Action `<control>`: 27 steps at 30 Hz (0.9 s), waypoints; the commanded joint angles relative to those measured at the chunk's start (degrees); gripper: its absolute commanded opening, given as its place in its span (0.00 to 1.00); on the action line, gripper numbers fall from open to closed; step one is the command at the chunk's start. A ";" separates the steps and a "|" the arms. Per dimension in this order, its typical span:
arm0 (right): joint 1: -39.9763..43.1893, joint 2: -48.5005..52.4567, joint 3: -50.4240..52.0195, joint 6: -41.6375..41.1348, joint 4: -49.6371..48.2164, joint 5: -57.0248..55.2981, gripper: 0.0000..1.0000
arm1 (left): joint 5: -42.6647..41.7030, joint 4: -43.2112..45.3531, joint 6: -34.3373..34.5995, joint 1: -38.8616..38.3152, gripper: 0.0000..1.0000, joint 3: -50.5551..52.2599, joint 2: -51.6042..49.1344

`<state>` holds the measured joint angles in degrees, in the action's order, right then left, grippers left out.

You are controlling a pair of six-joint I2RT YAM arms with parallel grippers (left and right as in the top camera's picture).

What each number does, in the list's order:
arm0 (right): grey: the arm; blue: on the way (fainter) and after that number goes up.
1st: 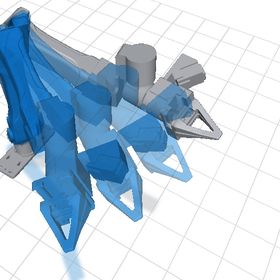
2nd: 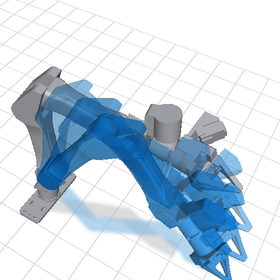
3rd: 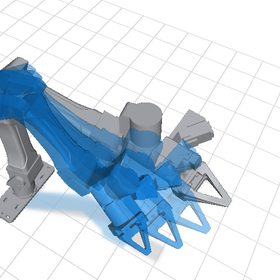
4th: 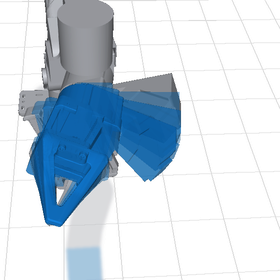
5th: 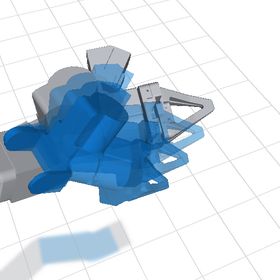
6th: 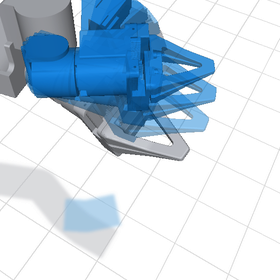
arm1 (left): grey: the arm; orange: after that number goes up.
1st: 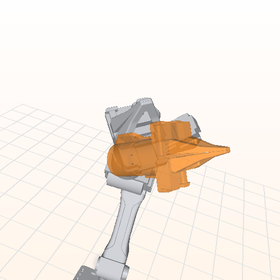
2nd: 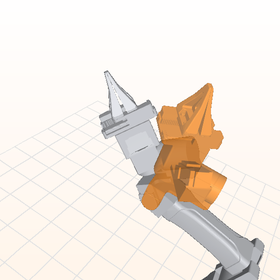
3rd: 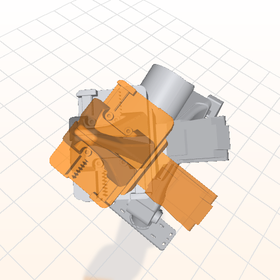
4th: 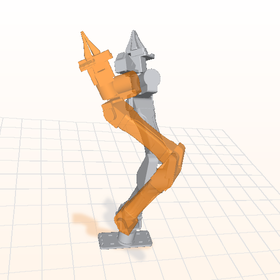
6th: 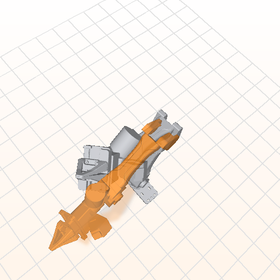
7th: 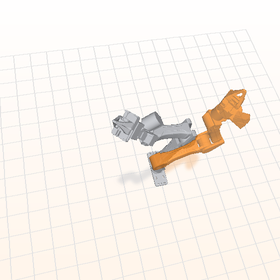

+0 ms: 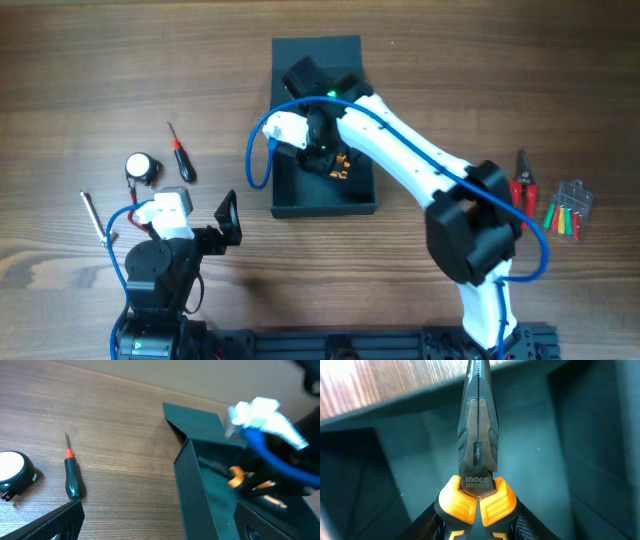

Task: Pack container
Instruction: 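Lift the pliers and carry them into the green box, release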

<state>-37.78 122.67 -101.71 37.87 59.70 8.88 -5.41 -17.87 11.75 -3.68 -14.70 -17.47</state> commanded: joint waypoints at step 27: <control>5.92 2.75 2.84 0.96 -2.40 4.74 0.04 | 0.35 -0.02 0.72 0.26 1.00 -1.22 -0.11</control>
<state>-31.73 124.29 -101.06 38.50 57.65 11.66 -5.41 -17.89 11.73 -3.68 -14.70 -17.47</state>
